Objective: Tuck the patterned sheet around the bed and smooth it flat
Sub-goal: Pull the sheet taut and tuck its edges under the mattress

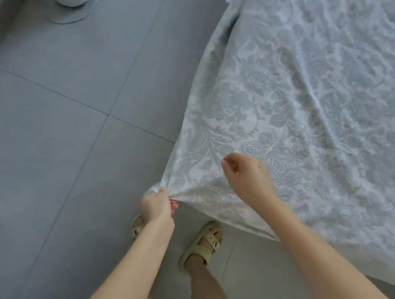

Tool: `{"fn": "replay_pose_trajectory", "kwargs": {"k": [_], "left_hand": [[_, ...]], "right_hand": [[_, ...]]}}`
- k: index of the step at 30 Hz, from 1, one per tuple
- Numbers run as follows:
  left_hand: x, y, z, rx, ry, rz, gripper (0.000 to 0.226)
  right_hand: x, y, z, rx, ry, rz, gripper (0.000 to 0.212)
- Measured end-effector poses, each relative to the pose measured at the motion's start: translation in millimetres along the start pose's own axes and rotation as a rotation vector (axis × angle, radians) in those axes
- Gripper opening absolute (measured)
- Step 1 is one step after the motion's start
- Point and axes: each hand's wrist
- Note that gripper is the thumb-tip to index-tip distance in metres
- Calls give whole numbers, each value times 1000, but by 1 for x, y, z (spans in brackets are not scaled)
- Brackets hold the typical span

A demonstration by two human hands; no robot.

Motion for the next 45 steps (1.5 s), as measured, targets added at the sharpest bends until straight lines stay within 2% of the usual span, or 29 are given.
{"fn": "replay_pose_trajectory", "kwargs": {"k": [2,6,8,11,13,15,20,26,30,33,36,40,43,45], "left_hand": [[-6,-7,-8,-42,6,75,43],[-6,-3,2,-263,8,-65,39],[0,-2,7,-333,-18,-124,36],[10,-12,12,-420,-135,-166,25],[13,-18,13,-510,-210,-170,23],[14,-27,14,-637,-258,-149,32],[-1,-46,31,-841,-260,-95,48],[-21,-47,50,-961,-245,-133,38],[-23,-46,48,-1004,-221,-137,41],[-28,-43,44,-971,-247,-44,44],[-46,-31,43,-923,-410,130,45],[-71,-13,59,-791,-690,300,59],[-87,-5,71,-752,-814,313,51],[-85,-7,76,-815,-843,276,55]], "right_hand": [[18,-11,1,-73,36,-112,25],[53,-32,14,-270,-30,-505,25],[70,-37,25,-347,-159,-681,27],[90,-38,43,-628,-452,-809,35],[100,-38,53,-752,-553,-876,41],[108,-42,61,-801,-599,-930,46],[115,-52,70,-923,-738,-935,53],[118,-60,83,-1037,-867,-811,52],[114,-74,81,-985,-969,-718,64],[102,-78,55,-963,-986,-785,70],[95,-67,-1,-828,-992,-875,75],[90,-54,-70,-502,-1024,-888,66],[92,-53,-81,-465,-1007,-906,57],[91,-59,-79,-443,-1023,-817,51]]}}
Point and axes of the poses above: each hand's wrist, its own x-axis towards the middle knuckle, its own z-axis out of the palm, y = z × x, and after that the axes turned 3 degrees about y, right-handed
